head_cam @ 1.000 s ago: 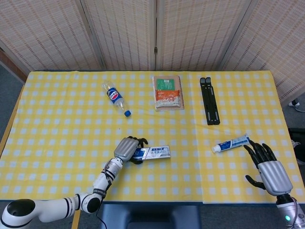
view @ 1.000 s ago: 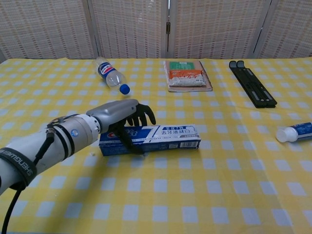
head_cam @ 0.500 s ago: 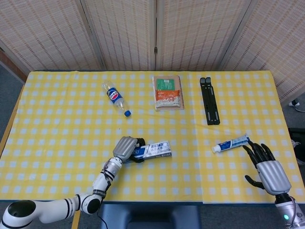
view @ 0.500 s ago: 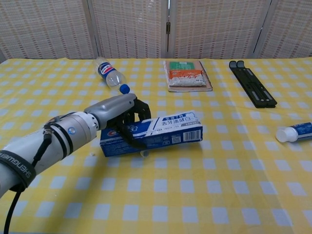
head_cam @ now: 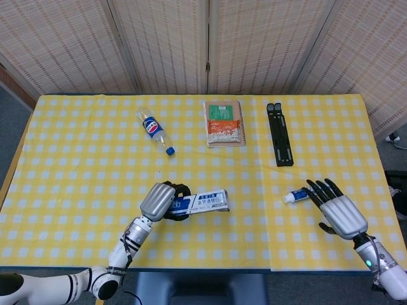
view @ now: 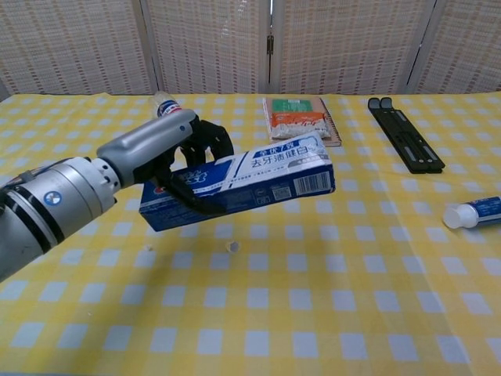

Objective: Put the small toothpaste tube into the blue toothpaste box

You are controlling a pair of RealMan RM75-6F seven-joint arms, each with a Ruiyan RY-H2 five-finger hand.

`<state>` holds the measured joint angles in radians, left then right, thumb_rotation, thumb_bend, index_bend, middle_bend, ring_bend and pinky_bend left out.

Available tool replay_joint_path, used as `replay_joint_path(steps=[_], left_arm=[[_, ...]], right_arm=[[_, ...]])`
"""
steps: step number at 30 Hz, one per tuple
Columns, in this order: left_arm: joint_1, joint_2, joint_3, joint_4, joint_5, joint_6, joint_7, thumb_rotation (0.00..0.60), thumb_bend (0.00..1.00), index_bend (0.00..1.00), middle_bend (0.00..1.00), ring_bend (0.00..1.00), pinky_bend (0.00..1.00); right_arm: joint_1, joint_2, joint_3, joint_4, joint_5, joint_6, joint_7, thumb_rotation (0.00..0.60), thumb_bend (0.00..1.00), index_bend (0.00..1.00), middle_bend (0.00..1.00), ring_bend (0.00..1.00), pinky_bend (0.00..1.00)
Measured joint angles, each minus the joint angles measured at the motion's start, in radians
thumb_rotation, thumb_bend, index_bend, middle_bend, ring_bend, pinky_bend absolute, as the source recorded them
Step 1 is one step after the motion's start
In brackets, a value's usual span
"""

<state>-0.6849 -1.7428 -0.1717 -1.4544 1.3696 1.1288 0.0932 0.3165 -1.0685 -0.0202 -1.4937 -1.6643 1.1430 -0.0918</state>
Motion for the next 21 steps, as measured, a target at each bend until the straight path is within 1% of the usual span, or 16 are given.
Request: replay_joint_path(steps=[4,8,11,16,21], left_arm=[[0.007,0.015,-0.003,0.006,0.009,0.013,-0.006,0.600,0.19,0.52,0.70,0.56,0.49],[0.008,0.024,-0.006,0.018,0.010,0.012,-0.018,0.600,0.19,0.51,0.70,0.55,0.49],[0.008,0.035,-0.005,0.023,0.012,0.008,-0.022,0.600,0.19,0.50,0.70,0.54,0.49],[0.007,0.044,-0.013,0.026,0.012,0.008,-0.036,0.600,0.19,0.50,0.70,0.54,0.49],[0.009,0.050,-0.012,0.030,0.017,0.011,-0.046,0.600,0.19,0.50,0.70,0.54,0.49]], right_arm=[[0.044,-0.015,0.014,0.055,0.016,-0.060,-0.008,0.600,0.26,0.18,0.13,0.07,0.00],[0.084,-0.060,0.023,0.129,0.047,-0.143,-0.023,0.600,0.26,0.18,0.15,0.10,0.00],[0.119,-0.107,0.026,0.184,0.067,-0.199,-0.039,0.600,0.26,0.20,0.17,0.11,0.00],[0.163,-0.167,0.026,0.244,0.085,-0.247,-0.049,0.600,0.26,0.27,0.21,0.13,0.00],[0.194,-0.215,0.020,0.288,0.095,-0.284,-0.062,0.600,0.26,0.30,0.23,0.14,0.00]])
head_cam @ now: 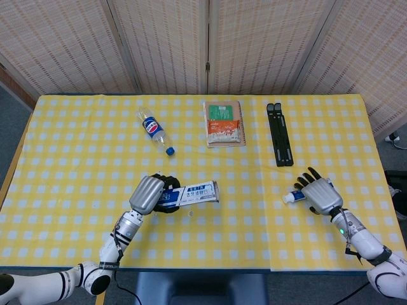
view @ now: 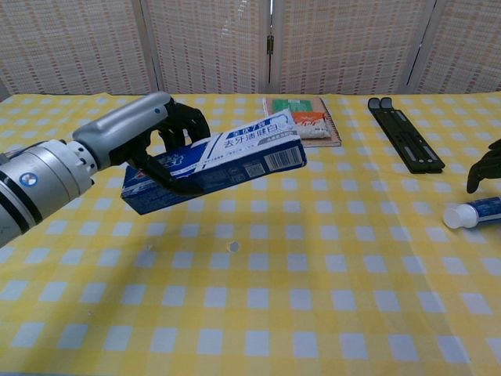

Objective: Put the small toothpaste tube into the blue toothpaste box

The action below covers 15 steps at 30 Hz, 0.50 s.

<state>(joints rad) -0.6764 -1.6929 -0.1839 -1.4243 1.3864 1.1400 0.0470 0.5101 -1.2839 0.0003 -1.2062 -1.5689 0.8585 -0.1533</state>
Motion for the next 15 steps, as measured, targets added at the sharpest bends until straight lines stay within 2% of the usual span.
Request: replay_joint_path(steps=[10,15], left_arm=[[0.004,0.019,-0.001,0.010,0.005,0.004,-0.023,0.600,0.19,0.51,0.70,0.54,0.49],[0.004,0.024,-0.002,0.023,0.007,0.003,-0.040,0.600,0.19,0.51,0.70,0.54,0.49]], right_arm=[[0.028,-0.065,0.002,0.058,0.025,-0.011,-0.020,0.600,0.26,0.36,0.26,0.18,0.00],[0.036,-0.103,0.006,0.093,0.032,-0.001,-0.028,0.600,0.26,0.44,0.32,0.22,0.07]])
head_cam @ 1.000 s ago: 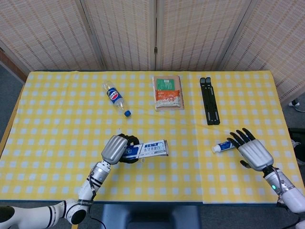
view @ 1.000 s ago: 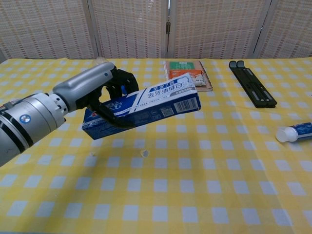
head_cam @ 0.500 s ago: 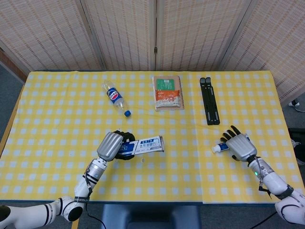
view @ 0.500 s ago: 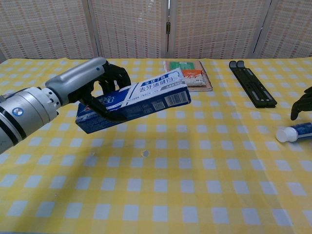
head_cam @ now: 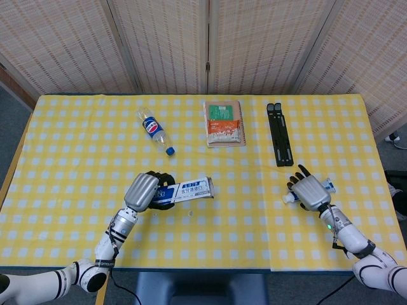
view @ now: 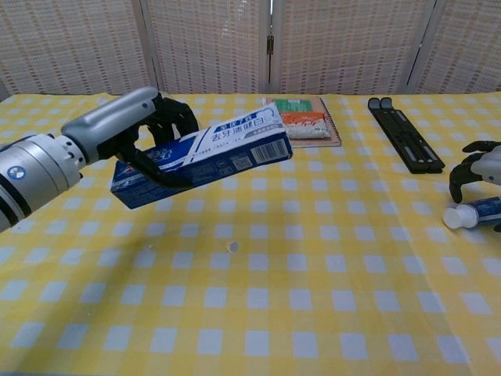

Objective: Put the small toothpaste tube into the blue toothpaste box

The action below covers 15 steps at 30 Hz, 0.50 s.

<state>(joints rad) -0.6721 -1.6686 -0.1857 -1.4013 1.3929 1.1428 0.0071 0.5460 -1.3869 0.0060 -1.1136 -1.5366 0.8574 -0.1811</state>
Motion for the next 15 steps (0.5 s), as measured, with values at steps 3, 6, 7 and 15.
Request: replay_joint_path(steps=[3,6,7,15], left_arm=[[-0.001,0.006,-0.001,0.010,0.000,-0.003,-0.011,0.600,0.19,0.51,0.70,0.54,0.49],[0.001,0.011,-0.003,0.016,0.001,0.001,-0.016,0.600,0.19,0.51,0.70,0.54,0.49],[0.002,0.013,-0.003,0.017,0.001,0.002,-0.018,0.600,0.19,0.51,0.70,0.54,0.49],[0.008,0.033,-0.001,0.002,-0.002,0.005,-0.013,0.600,0.19,0.51,0.70,0.54,0.48]], right_arm=[[0.005,-0.028,0.001,0.027,0.005,0.004,-0.008,0.600,0.26,0.48,0.35,0.24,0.11],[0.009,-0.056,0.003,0.053,0.008,0.013,-0.015,0.600,0.26,0.51,0.38,0.27,0.16],[0.011,-0.062,0.003,0.059,0.007,0.016,-0.016,0.600,0.26,0.53,0.39,0.28,0.18],[0.015,-0.080,-0.002,0.063,-0.030,0.102,-0.032,0.600,0.26,0.78,0.59,0.47,0.46]])
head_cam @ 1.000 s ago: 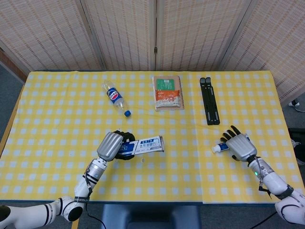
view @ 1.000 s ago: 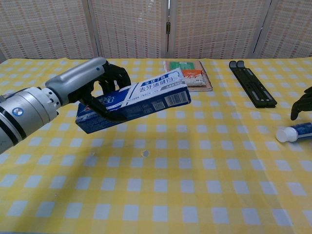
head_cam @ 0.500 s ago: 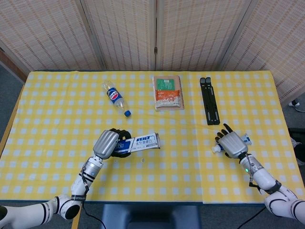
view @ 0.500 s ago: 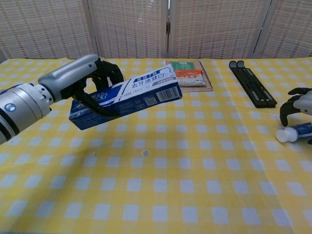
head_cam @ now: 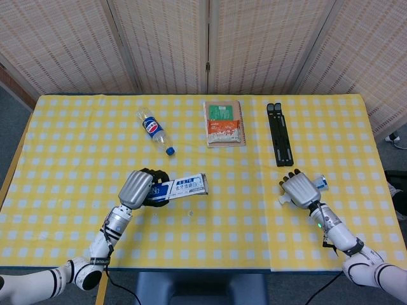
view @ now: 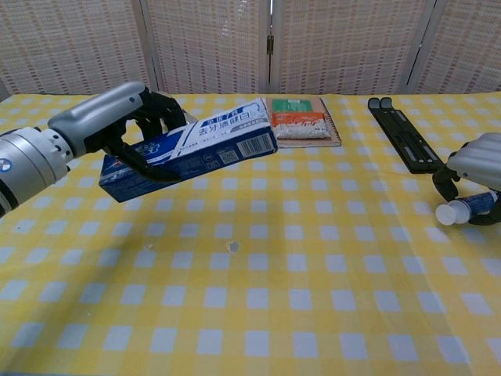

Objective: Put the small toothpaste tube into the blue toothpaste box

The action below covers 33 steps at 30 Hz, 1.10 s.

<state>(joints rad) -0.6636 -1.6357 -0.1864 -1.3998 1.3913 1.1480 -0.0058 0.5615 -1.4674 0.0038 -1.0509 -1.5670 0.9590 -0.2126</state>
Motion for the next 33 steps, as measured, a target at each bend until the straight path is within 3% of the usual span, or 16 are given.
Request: replay_joint_path(steps=[7,16,33], left_arm=[[0.008,0.008,-0.002,-0.023,0.001,0.014,-0.012,0.600,0.20,0.51,0.70,0.54,0.48],[0.012,0.016,-0.006,-0.024,-0.009,0.009,-0.038,0.600,0.20,0.51,0.70,0.54,0.48],[0.030,0.011,-0.001,0.011,-0.009,0.018,-0.120,0.600,0.20,0.52,0.70,0.54,0.48]], right_arm=[[-0.014,0.070,0.008,-0.099,-0.013,0.081,0.003,0.600,0.26,0.81,0.62,0.51,0.50],[-0.044,0.196,0.019,-0.236,-0.032,0.194,0.129,0.600,0.26,0.81,0.63,0.56,0.60],[-0.051,0.433,0.066,-0.618,-0.042,0.268,0.611,0.600,0.27,0.82,0.64,0.56,0.65]])
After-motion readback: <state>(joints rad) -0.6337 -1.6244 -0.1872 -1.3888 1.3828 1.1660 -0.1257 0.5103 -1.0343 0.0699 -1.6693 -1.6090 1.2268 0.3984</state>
